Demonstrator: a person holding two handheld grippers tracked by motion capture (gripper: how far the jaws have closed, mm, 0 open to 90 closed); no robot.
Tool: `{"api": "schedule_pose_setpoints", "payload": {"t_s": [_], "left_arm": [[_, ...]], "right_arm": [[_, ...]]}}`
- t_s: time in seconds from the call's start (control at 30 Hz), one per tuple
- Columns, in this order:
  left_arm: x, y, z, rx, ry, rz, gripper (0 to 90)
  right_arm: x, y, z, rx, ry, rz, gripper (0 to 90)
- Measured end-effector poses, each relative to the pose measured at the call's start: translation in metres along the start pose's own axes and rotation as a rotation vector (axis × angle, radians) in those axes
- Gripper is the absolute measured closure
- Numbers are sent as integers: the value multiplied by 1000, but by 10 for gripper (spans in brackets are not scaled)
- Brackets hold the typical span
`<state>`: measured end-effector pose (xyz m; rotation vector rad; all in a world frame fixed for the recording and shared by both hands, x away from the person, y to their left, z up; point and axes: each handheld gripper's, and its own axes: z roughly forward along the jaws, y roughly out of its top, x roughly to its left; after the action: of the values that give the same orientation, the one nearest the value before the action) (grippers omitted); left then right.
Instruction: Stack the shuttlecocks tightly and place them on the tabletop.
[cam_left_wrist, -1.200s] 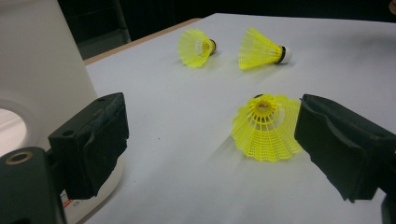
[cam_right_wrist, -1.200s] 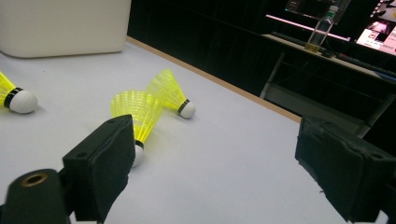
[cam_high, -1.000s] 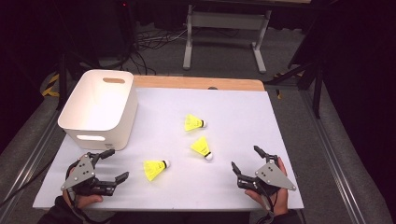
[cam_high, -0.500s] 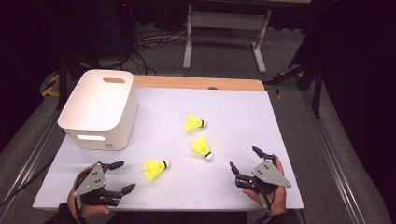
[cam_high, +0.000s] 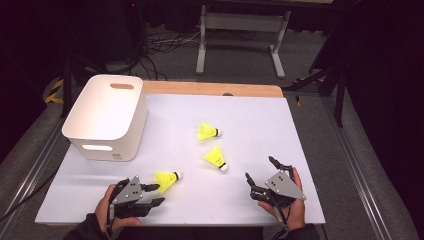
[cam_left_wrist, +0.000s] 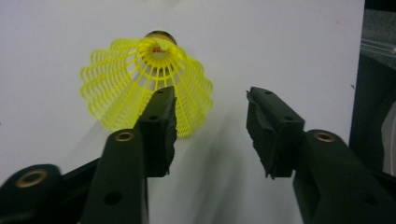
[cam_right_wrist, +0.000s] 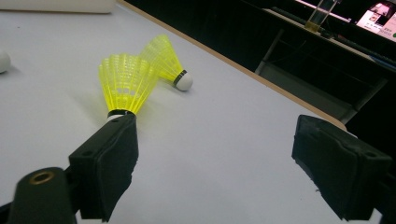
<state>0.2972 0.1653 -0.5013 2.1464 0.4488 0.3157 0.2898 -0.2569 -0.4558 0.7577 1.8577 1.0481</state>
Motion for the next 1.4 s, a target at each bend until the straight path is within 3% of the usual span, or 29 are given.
{"api": "schedule_pose_setpoints", "payload": {"t_s": [0.03,0.07,0.3,0.47,0.6,0.67,0.83,0.9,1.17,1.4], "left_arm": [[0,3,3,-7,2,14,666],[0,3,3,-7,2,14,701],[5,10,10,-12,-22,12,874],[11,15,7,-25,5,6,890],[19,24,3,-37,55,5,898],[25,27,0,-55,53,-11,900],[36,35,-5,-47,96,-11,900],[42,40,-9,-40,140,-13,900],[51,43,-12,19,209,-10,899],[63,44,-11,44,216,-20,896]], "right_arm": [[1,0,1,10,-2,-9,160],[1,-1,2,18,-2,-16,161],[1,-2,4,28,-3,-17,169],[1,-2,5,29,-2,-17,169],[1,-3,7,41,9,-16,168],[1,-4,7,43,12,-17,168],[0,-5,9,53,24,-6,166],[0,-6,10,58,34,-9,165],[2,-7,12,74,60,-23,156],[0,-9,14,94,58,-13,144]]}}
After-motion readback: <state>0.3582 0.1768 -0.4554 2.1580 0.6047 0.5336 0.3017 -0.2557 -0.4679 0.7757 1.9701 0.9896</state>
